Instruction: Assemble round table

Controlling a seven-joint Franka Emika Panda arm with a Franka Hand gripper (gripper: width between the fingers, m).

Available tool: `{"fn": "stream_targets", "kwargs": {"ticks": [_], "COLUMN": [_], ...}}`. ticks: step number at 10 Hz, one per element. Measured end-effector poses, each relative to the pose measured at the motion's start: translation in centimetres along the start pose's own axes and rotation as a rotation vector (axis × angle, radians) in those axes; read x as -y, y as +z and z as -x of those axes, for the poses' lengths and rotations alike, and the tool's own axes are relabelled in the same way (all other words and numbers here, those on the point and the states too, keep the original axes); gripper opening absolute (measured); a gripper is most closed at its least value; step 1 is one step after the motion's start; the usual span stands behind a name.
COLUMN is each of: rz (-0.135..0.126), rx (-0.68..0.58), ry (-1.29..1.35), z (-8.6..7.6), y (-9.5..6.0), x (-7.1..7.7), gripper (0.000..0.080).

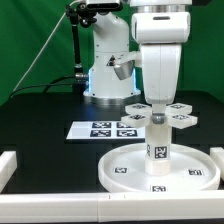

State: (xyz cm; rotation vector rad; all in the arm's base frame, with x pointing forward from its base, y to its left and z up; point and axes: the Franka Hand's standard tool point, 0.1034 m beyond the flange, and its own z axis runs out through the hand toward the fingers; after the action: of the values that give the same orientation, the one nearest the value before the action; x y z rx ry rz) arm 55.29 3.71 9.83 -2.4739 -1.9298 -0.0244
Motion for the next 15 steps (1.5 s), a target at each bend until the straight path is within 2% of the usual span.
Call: {"fn": "stream_targets", "kwargs": {"ticks": [2, 9, 13, 15], "rz": [-0.018, -0.022, -0.031, -0.042], "rx": [0.005, -0.006, -0.070, -0.074], "ry": [0.271, 0.768, 1.300, 1.486], "z": [0.08, 0.01, 0.15, 0.21], "y": [0.03, 0.00, -0.14, -0.20], "x": [0.23, 0.15, -0.37, -0.48], "gripper": [0.0442, 0.0445, 0.0445, 0.0445]}}
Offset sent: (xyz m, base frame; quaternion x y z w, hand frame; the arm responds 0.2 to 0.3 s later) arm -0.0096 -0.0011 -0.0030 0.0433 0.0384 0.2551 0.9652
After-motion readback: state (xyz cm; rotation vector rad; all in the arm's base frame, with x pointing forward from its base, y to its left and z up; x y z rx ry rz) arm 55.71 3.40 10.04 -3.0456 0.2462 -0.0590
